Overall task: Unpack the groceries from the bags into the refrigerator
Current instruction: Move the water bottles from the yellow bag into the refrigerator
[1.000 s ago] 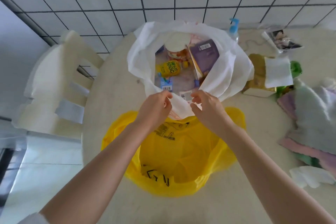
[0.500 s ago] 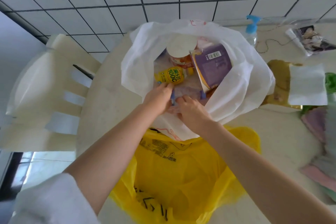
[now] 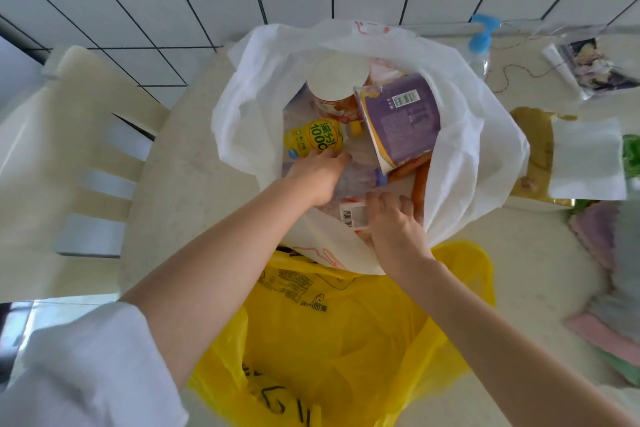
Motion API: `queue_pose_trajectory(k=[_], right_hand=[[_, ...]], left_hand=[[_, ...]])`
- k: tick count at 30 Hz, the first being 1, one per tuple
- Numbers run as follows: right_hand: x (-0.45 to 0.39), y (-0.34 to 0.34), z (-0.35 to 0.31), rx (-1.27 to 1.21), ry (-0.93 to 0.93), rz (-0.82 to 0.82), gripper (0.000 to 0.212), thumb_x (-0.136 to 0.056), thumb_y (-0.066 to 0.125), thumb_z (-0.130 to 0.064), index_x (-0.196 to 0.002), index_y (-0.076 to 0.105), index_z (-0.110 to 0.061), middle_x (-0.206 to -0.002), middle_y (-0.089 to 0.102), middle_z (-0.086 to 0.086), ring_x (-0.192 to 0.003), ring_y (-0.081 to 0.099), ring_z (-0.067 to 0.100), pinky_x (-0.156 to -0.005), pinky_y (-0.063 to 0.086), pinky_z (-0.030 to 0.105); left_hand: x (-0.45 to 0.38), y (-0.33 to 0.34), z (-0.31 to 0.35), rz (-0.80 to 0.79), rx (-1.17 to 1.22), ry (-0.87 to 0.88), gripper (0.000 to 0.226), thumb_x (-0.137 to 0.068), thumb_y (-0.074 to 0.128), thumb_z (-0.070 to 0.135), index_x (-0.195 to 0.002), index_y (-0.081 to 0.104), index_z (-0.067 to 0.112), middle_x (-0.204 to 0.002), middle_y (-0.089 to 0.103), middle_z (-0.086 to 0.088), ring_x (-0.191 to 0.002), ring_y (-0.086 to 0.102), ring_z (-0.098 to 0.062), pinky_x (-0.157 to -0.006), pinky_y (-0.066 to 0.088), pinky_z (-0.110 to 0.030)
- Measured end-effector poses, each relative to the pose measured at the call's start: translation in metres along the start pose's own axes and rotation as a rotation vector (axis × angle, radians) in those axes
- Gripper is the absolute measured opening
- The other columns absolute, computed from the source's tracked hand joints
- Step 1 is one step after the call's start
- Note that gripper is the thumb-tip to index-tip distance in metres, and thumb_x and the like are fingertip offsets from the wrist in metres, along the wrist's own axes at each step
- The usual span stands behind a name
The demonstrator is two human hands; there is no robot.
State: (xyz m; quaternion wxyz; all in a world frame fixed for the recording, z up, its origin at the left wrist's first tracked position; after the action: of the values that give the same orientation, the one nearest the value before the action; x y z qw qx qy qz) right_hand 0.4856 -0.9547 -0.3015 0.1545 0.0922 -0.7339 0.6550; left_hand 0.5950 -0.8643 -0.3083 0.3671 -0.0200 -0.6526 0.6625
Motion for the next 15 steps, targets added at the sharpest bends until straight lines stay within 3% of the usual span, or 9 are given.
queue_pose_trajectory(k=[4,7,9,13,15], right_hand=[[0.0,0.0,0.004,0.011,0.045,0.039,0.059,-0.088,0.059,-0.022,-0.139,0.033,-0.011,-0.123,0.051,0.011,-0.119,0.045,0.035,-0.106,0.033,0.042],[-0.003,0.001,0.006,0.031,0.05,0.05,0.053,-0.089,0.056,-0.023,-0.136,0.034,-0.012,-0.119,0.055,0.008,-0.112,0.049,0.03,-0.104,0.033,0.041],[-0.006,0.003,0.009,0.039,0.061,0.017,0.047,-0.091,0.053,-0.025,-0.133,0.036,-0.012,-0.12,0.055,0.006,-0.114,0.048,0.027,-0.106,0.03,0.041],[-0.016,0.008,0.012,0.053,0.065,-0.062,0.048,-0.088,0.059,-0.028,-0.129,0.04,-0.012,-0.124,0.052,0.005,-0.119,0.045,0.025,-0.11,0.025,0.042],[-0.017,0.006,0.011,0.073,0.046,-0.055,0.052,-0.084,0.063,-0.03,-0.128,0.04,-0.013,-0.123,0.053,0.006,-0.118,0.046,0.025,-0.109,0.027,0.043]], left_hand=[[-0.013,0.009,0.001,-0.1,0.046,-0.01,0.065,-0.082,0.069,0.033,-0.137,0.036,0.027,-0.141,0.045,-0.008,-0.124,0.048,-0.036,-0.092,0.047,-0.048],[-0.017,0.011,0.008,-0.167,0.103,-0.077,0.07,-0.082,0.061,0.047,-0.144,0.033,0.029,-0.15,0.036,-0.006,-0.135,0.036,-0.036,-0.105,0.033,-0.052],[-0.018,0.011,0.014,-0.186,0.068,-0.092,0.075,-0.083,0.059,0.053,-0.146,0.03,0.026,-0.152,0.033,-0.006,-0.137,0.032,-0.036,-0.106,0.03,-0.052],[-0.021,0.004,0.011,-0.131,0.066,-0.034,0.072,-0.077,0.066,0.058,-0.137,0.043,0.026,-0.138,0.05,-0.005,-0.121,0.051,-0.033,-0.089,0.048,-0.044],[-0.017,0.0,0.009,-0.11,0.042,-0.009,0.074,-0.072,0.071,0.059,-0.134,0.045,0.026,-0.133,0.053,-0.003,-0.116,0.054,-0.032,-0.08,0.048,-0.041]])
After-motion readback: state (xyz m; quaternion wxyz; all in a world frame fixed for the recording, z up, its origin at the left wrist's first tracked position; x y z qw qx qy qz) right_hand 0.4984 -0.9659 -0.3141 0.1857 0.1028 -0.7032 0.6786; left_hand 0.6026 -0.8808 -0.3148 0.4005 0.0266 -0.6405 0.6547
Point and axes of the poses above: each hand's wrist, its own x-axis away from the middle knuckle, its own y-axis out of the palm, z = x × y, the point moved 7 cm from there along -x, towards the middle knuckle
